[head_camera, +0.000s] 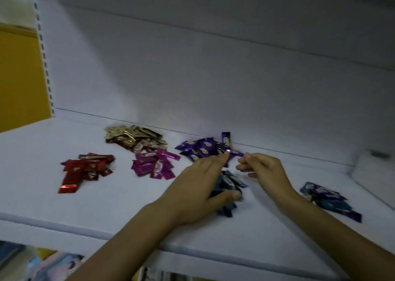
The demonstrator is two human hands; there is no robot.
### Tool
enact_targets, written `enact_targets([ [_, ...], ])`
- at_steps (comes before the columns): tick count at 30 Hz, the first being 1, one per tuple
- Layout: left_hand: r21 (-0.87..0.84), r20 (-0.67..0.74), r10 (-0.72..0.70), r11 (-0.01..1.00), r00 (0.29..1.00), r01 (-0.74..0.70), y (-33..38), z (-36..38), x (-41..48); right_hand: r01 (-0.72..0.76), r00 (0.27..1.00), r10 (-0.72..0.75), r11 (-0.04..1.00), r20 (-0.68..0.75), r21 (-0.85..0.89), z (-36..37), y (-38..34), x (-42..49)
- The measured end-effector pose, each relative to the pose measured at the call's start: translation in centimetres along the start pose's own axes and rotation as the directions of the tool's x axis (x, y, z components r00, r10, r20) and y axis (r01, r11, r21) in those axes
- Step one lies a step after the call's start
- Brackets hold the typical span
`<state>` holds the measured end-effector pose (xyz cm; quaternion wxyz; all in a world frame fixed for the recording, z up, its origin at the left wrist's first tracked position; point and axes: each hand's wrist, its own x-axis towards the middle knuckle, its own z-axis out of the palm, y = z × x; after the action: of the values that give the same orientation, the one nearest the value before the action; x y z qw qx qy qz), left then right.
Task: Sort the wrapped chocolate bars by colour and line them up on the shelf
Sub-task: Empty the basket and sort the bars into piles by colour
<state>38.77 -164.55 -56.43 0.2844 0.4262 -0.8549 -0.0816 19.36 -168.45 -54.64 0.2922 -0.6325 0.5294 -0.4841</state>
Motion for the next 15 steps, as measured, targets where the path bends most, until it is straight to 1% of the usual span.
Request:
enact_targets([
  [2, 0.009, 0.064, 0.040, 0.999, 0.997, -0.041, 1.7, 1.6, 2.4, 0.015, 0.998, -0.020, 0.996, -0.054, -0.089, -3.2, 1.1, -0.8],
  [5, -0.003, 0.167, 0.119, 0.993, 0.979, -0.120, 4.5, 4.2, 5.6, 0.020, 0.994, -0.047, 0.963, -0.096, -0.268, -7.9, 2.9, -2.0],
  [8, -0.031, 0.224, 0.184, 0.983, 0.957, -0.182, 8.0, 7.5, 8.6, -0.062, 0.971, -0.029, 0.930, -0.239, -0.363, -12.9, 5.2, -3.2],
  [10, -0.036, 0.277, 0.173, 0.985, 0.945, -0.170, 10.1, 9.8, 10.2, -0.145, 0.950, -0.021, 0.854, -0.311, -0.500, -16.0, 7.0, -3.9],
  [11, -0.024, 0.318, 0.142, 0.990, 0.937, -0.142, 11.0, 11.0, 11.0, -0.194, 0.943, 0.012, 0.832, -0.333, -0.519, -17.1, 7.8, -4.2],
  [12, 0.002, 0.361, 0.098, 0.994, 0.927, -0.106, 11.7, 12.1, 11.6, -0.244, 0.934, 0.070, 0.839, -0.349, -0.486, -18.1, 8.6, -4.4],
  [14, 0.065, 0.425, 0.009, 0.997, 0.905, -0.040, 12.6, 13.9, 12.7, -0.313, 0.918, 0.196, 0.892, -0.345, -0.327, -19.4, 9.7, -4.0],
  [15, 0.074, 0.437, -0.020, 0.997, 0.899, -0.014, 12.9, 14.5, 13.2, -0.323, 0.913, 0.234, 0.915, -0.333, -0.244, -19.7, 10.0, -3.3],
])
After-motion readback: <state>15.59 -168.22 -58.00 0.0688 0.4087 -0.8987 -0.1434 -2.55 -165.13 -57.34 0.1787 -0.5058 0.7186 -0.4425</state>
